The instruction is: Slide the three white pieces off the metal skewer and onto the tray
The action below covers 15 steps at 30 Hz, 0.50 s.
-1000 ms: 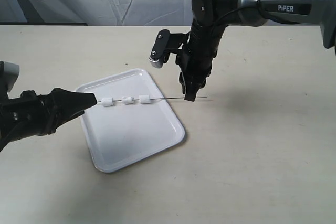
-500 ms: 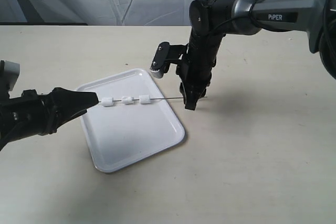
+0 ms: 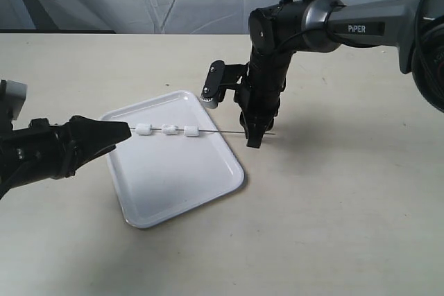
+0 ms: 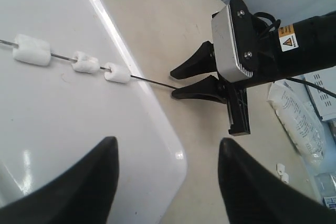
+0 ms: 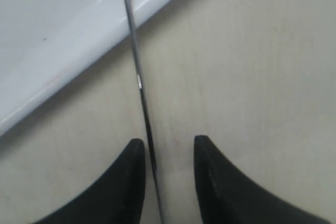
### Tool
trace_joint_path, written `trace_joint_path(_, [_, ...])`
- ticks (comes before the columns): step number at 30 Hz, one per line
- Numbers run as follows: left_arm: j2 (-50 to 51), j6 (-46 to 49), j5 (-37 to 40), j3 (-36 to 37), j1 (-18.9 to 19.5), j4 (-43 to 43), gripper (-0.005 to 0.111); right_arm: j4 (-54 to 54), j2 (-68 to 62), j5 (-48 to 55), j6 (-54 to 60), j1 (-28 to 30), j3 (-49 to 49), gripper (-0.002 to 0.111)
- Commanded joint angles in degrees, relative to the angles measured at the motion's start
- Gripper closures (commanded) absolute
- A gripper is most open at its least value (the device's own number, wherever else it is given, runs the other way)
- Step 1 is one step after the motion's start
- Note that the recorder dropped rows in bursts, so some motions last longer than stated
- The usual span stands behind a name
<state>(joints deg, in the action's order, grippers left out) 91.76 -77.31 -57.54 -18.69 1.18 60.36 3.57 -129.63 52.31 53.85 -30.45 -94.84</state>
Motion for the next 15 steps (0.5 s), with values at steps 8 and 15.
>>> trace_joint_path(8, [0.1, 0.0, -2.4, -0.2, -0.2, 0.5, 0.052, -0.1, 0.1, 0.7, -0.3, 0.1, -0.2, 0.092])
trace_joint_path(15, [0.1, 0.0, -2.8, -0.2, -0.2, 0.3, 0.052, 1.3, 0.1, 1.1, -3.0, 0.1, -0.2, 0.109])
